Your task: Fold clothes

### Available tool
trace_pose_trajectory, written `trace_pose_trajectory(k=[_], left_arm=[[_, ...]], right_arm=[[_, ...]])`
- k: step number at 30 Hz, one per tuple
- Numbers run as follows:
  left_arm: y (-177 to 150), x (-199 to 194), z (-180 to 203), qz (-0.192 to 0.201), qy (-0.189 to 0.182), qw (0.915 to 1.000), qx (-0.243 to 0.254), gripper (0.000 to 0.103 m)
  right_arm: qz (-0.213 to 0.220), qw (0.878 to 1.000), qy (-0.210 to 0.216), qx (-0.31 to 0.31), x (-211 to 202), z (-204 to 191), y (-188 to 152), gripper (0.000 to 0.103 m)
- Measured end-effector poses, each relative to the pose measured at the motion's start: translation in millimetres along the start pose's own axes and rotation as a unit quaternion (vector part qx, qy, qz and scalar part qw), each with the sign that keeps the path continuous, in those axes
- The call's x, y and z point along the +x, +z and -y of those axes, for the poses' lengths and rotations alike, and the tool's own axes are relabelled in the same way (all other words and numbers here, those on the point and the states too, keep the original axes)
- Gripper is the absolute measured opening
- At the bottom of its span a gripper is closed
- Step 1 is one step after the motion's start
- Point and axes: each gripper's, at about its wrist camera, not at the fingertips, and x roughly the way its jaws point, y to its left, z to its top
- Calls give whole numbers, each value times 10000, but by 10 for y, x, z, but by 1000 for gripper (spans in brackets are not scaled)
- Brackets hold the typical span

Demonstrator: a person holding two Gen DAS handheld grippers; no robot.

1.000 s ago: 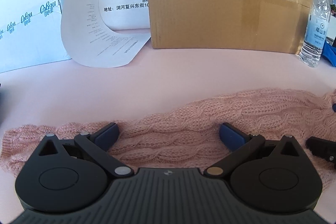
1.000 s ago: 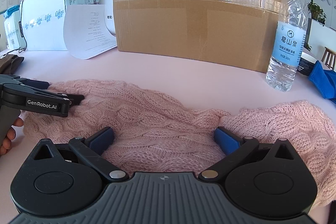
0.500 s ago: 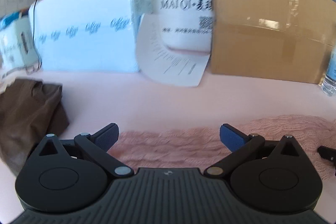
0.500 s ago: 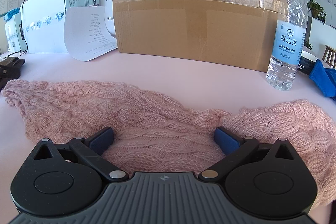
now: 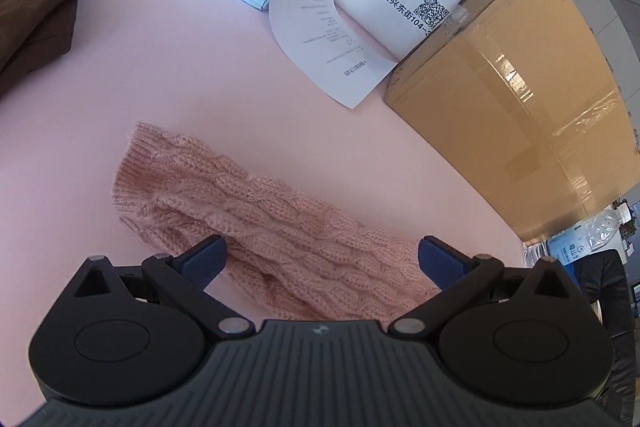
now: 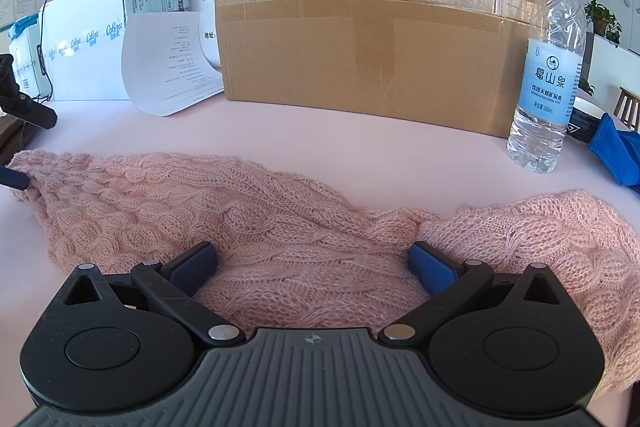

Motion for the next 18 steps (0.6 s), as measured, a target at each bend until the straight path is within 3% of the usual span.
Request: trace_pose_trajectory(k=[4,7,9,11,18], left_arm=[[28,85,-32,27,184,9998,-32,90],[30,53,-21,252,393,9989,80,58],[36,33,-63,435,569,9974,-26,25],[32,14,-97,566,630,9964,-38,14],[-133,-243,1,1172,772,9888,509,9]], right_arm=[[-1,10000,-4,-6,10,-12,3,103],[2,10000,-12,-12,29,-18,8,103],[3,10000,-12,-12,29,-17,7,103],[2,10000,-13,-14,29,-17,6,103],[8,10000,-15,-10,18,-6,-2,103]])
